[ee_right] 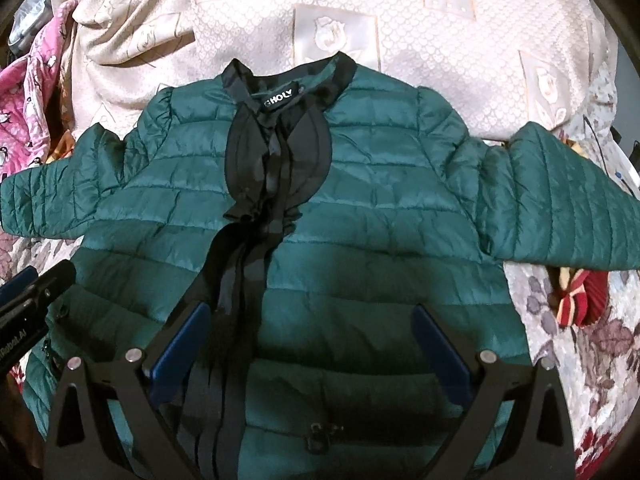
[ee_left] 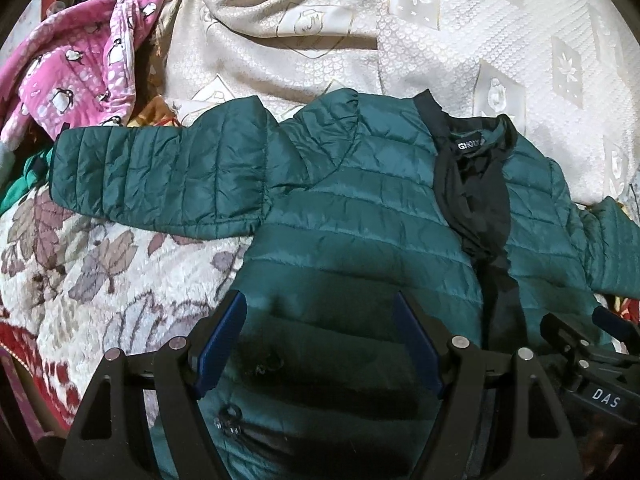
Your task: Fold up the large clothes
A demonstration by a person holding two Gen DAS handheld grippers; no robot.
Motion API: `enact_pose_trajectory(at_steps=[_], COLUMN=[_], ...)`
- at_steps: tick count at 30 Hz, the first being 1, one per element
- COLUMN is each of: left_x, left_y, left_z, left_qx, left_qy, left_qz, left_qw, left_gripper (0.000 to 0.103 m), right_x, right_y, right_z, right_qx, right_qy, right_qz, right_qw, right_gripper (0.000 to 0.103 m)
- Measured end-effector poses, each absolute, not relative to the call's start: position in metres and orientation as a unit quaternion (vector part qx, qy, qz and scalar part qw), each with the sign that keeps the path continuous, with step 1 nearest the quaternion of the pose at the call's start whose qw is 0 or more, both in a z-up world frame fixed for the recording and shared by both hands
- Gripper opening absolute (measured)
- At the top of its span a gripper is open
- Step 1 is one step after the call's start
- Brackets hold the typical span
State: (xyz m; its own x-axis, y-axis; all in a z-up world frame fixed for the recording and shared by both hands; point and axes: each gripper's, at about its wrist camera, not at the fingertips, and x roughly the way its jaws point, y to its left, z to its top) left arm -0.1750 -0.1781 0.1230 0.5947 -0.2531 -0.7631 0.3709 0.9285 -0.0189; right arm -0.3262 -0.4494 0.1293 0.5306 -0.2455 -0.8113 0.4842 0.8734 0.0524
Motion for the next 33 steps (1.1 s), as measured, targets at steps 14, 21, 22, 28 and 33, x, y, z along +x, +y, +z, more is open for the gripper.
enact_pose_trajectory(at_steps=[14,21,22,28,33], left_x=[-0.129,-0.108,-0.105,-0.08,-0.052], left_y=[-0.178,-0.169,-0.167,-0.137,-0.096], left_z=[0.114,0.107,0.107,0.106,0.112], left_qx=[0.072,0.074,0.073,0.052,0.041], left_qy=[0.412,0.416,0.418,0.419,0.411], left_qz=[-0.154,-0.135,-0.134,-0.116,-0.069], left_qw=[0.895,0.896,0.896,0.899,0.908], left_gripper=[0.046,0.046,0.046,0.046,0.046], right_x=[-0.29,-0.274,-0.272,-0.264,-0.262], right_y=[-0.463,-0.469,-0.47,-0.475,-0.473], right_z=[0.119,0.109,0.108,0.101,0.098], right_qx=[0.145,0.154,0.153,0.16,0.152], right_qy=[0.425,0.419,0.419,0.422,0.426], right_qz=[-0.204,-0.202,-0.202,-0.202,-0.198], right_qw=[0.87,0.872,0.872,0.869,0.87], right_gripper=[0.102,0.102,0.102,0.102,0.102])
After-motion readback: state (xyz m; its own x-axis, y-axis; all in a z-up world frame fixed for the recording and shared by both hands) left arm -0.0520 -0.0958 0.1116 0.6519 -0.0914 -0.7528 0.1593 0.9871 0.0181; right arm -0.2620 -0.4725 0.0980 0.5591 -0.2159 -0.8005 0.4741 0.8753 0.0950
